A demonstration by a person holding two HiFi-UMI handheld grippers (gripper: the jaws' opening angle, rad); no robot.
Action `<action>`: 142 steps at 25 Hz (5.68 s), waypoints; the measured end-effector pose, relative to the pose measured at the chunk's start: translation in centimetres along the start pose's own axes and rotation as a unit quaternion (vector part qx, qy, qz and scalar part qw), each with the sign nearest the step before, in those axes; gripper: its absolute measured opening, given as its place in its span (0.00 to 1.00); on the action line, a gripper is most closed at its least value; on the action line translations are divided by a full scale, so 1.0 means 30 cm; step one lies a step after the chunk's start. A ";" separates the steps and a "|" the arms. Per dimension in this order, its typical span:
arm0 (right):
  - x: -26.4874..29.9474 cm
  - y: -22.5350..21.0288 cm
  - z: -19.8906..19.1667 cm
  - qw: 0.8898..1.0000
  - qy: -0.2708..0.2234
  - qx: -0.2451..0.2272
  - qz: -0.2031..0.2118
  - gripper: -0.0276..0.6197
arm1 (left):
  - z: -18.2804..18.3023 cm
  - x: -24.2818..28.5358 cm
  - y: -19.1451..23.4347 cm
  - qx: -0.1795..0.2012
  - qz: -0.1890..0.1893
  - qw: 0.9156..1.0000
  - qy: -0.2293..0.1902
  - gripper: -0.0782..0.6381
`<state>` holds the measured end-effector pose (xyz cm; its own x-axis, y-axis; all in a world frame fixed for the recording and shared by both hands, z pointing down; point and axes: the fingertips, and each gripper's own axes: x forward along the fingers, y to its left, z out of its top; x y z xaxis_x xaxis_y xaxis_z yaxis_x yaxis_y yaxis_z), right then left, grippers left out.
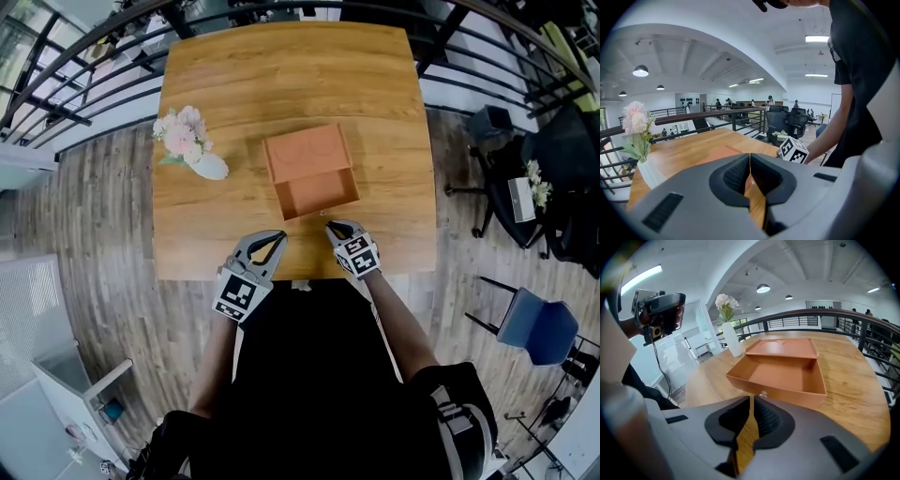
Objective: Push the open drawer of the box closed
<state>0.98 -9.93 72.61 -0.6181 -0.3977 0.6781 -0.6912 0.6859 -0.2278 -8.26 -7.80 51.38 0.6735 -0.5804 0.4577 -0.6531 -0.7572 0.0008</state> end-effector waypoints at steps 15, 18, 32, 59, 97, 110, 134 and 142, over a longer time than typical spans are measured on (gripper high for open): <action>0.122 -0.052 -0.007 0.999 0.021 0.012 -0.041 0.18 | -0.051 -0.036 0.052 -0.003 -0.014 1.000 0.022 0.14; 0.138 -0.066 -0.016 0.998 0.025 0.032 -0.051 0.20 | -0.060 -0.036 0.038 -0.005 -0.018 1.000 0.024 0.14; 0.189 -0.081 -0.031 0.995 0.038 0.067 -0.056 0.20 | -0.077 -0.056 0.092 -0.014 -0.008 1.000 0.025 0.14; 0.210 -0.076 0.001 0.993 0.016 0.111 -0.038 0.17 | -0.086 -0.057 0.114 -0.023 0.005 0.999 0.025 0.14; 0.271 -0.131 0.084 0.994 0.008 0.107 -0.035 0.16 | -0.087 -0.068 0.140 -0.026 0.015 0.999 0.027 0.14; 0.293 -0.152 0.121 0.995 0.005 0.096 -0.039 0.17 | -0.083 -0.070 0.159 -0.036 0.017 0.999 0.023 0.14; 0.356 -0.202 0.201 0.995 0.001 0.088 -0.043 0.17 | -0.113 -0.084 0.207 -0.043 0.018 0.998 0.031 0.14; 0.377 -0.221 0.229 0.994 -0.003 0.095 -0.048 0.17 | -0.124 -0.084 0.222 -0.045 0.015 0.998 0.032 0.14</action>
<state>-4.00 -23.16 77.00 -0.5482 -0.4597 0.6986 -0.8046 0.5177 -0.2907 -15.60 -10.27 53.55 0.6318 -0.5795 0.5148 -0.7029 -0.7083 0.0654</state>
